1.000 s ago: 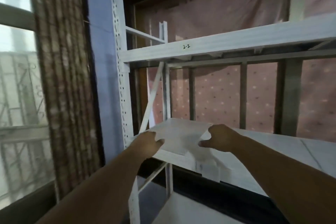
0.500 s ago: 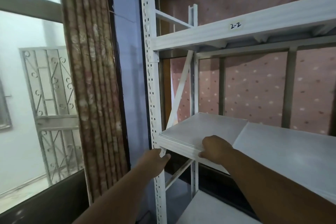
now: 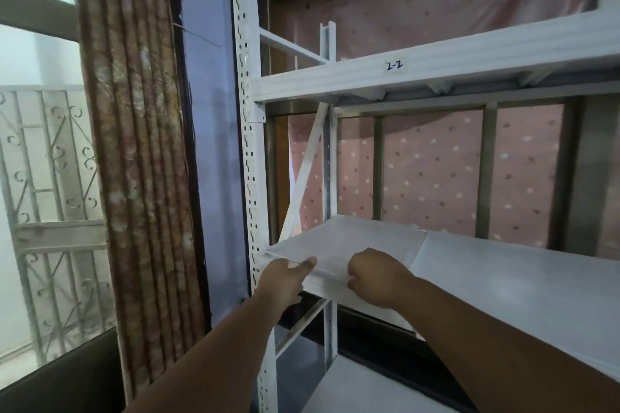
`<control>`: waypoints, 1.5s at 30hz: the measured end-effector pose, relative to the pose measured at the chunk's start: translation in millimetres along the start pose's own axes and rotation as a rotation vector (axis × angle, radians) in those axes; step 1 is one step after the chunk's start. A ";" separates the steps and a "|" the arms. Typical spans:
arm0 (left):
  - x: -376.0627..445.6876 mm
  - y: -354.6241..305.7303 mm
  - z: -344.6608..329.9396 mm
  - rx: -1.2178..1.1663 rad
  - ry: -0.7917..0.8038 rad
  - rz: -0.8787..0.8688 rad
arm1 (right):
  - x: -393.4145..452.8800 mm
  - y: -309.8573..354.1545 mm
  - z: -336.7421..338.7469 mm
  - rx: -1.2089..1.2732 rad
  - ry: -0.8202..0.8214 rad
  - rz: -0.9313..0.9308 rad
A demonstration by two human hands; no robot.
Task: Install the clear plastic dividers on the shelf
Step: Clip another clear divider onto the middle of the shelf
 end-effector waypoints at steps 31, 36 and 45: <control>-269.5 -182.7 -484.0 0.018 0.731 -0.470 | -330.0 -327.0 160.7 0.413 -0.293 -0.602; -284.7 -172.4 -513.8 0.021 0.738 -0.448 | -353.4 -354.1 152.9 0.584 -0.309 -0.646; -307.0 -169.5 -537.0 0.092 0.800 -0.470 | -370.6 -362.0 147.5 0.747 -0.313 -0.606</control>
Point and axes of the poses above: each hand's wrist, its own x-axis towards the middle knuckle, its own z-axis out of the back of the hand, y = z × x, the point moved 10 cm from there along x, towards the middle knuckle, and after that the axes turned 8 degrees about -x, right-handed, at the moved point
